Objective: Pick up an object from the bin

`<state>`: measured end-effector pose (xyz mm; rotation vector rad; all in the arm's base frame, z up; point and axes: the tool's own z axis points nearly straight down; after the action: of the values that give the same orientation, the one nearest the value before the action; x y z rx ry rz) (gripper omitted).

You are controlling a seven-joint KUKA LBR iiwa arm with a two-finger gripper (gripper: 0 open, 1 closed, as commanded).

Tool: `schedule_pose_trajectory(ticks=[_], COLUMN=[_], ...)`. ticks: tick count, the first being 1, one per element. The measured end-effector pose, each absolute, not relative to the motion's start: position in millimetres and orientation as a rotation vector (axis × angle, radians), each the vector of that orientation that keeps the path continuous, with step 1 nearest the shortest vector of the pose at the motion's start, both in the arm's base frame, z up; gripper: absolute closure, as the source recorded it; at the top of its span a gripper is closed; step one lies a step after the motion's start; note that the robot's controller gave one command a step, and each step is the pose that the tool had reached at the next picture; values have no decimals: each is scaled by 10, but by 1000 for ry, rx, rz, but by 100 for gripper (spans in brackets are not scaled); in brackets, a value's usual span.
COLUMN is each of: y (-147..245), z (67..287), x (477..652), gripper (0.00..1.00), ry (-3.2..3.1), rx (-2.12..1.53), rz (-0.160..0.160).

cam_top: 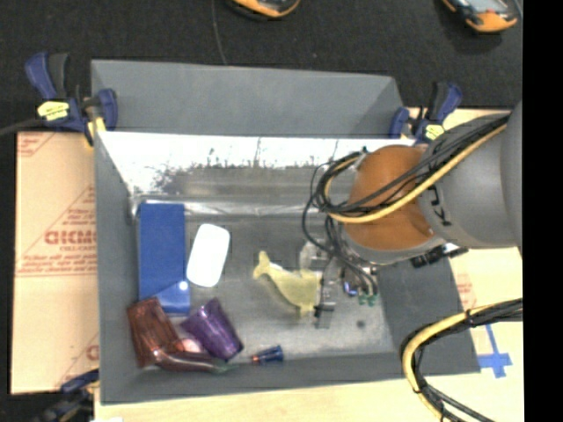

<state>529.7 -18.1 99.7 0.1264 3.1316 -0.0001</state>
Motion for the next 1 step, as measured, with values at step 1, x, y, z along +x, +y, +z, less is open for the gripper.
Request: schedule_pose_trajectory(ticks=[1], y=[-72], z=[704], x=[5280], gripper=[100], ry=[3126], rx=[27], rz=[-2])
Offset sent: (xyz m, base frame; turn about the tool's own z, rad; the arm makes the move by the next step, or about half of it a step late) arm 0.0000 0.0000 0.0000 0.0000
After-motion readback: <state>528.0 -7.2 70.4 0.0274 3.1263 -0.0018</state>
